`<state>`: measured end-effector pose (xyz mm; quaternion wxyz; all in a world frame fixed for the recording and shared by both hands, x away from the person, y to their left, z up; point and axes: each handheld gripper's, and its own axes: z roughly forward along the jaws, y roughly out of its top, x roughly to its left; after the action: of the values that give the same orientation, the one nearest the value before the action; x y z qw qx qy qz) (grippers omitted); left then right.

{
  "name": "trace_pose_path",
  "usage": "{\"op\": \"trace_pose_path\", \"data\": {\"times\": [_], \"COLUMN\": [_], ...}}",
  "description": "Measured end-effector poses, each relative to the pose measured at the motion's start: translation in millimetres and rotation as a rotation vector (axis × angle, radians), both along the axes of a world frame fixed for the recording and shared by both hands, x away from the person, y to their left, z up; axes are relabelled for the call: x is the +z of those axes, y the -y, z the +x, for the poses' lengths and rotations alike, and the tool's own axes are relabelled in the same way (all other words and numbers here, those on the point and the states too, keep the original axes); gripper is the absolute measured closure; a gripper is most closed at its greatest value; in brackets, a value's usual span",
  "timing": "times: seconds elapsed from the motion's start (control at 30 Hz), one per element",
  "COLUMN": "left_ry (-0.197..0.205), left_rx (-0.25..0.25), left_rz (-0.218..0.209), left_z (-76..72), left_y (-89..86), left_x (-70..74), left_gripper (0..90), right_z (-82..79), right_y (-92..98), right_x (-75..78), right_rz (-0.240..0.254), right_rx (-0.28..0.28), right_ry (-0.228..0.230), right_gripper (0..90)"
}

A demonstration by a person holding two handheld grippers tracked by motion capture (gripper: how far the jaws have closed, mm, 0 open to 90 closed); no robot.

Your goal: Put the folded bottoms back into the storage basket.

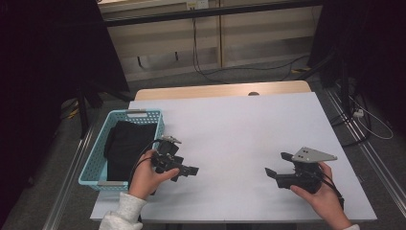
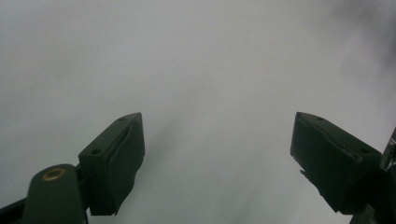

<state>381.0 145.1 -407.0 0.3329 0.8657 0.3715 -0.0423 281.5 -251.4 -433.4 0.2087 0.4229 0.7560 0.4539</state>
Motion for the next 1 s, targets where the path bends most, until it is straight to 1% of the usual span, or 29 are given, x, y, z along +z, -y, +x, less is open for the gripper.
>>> {"op": "trace_pose_path", "data": {"times": [0.1, 0.2, 0.23, 0.27, 0.33, 0.4, 0.43, 0.47, 0.53, 0.6, 0.67, 0.77, 1.0], "left_ry": [-0.005, -0.006, -0.003, 0.001, 0.004, 0.008, 0.007, 0.008, 0.012, 0.014, 0.018, 0.022, 0.038], "left_rx": [-0.012, -0.015, -0.008, -0.016, -0.009, -0.02, -0.012, -0.009, -0.023, -0.014, -0.023, -0.015, -0.035], "left_rz": [0.006, 0.001, -0.005, -0.001, -0.007, -0.004, -0.015, -0.017, -0.013, -0.018, -0.01, -0.015, -0.022], "left_z": [-1.4, -3.1, -3.7, -3.8, -4.6, -5.0, -6.0, -6.7, -6.8, -7.3, -7.0, -8.6, -13.9], "left_y": [-1.1, -2.2, -2.4, -3.7, -4.5, -5.6, -5.3, -5.1, -6.3, -6.5, -8.1, -11.4, -15.1], "left_x": [-2.8, -4.6, -5.1, -5.3, -6.5, -6.7, -7.5, -7.9, -7.9, -9.2, -9.9, -9.9, -8.9], "left_gripper": [17.6, 17.4, 17.4, 17.3, 17.2, 17.2, 17.1, 17.1, 16.9, 16.7, 16.7, 16.7, 16.2], "right_z": [0.0, 0.0, -0.1, -0.1, -0.2, -0.3, -0.3, -0.1, 0.0, 0.0, 0.3, 0.4, 0.4], "right_y": [-0.4, -0.6, -0.5, -0.5, -0.5, -0.5, -0.5, -0.5, -0.7, -1.4, -2.8, -4.2, -1.0], "right_x": [0.0, -0.2, 0.0, 0.1, 0.5, 0.6, 0.5, 0.3, 0.1, -0.2, -1.3, -2.2, 1.9], "right_rz": [0.0, -0.001, -0.002, -0.001, -0.001, -0.001, -0.001, -0.002, -0.002, -0.002, 0.0, -0.001, 0.007], "right_rx": [0.003, 0.004, 0.004, 0.003, 0.003, 0.003, 0.003, 0.003, 0.004, 0.004, 0.009, 0.017, 0.007], "right_ry": [0.001, 0.001, 0.0, 0.001, 0.001, 0.001, 0.0, 0.0, -0.001, -0.003, -0.005, -0.01, 0.002], "right_gripper": [19.1, 19.0, 19.0, 19.0, 19.0, 19.0, 19.1, 19.1, 19.0, 19.0, 19.0, 19.0, 19.0]}}
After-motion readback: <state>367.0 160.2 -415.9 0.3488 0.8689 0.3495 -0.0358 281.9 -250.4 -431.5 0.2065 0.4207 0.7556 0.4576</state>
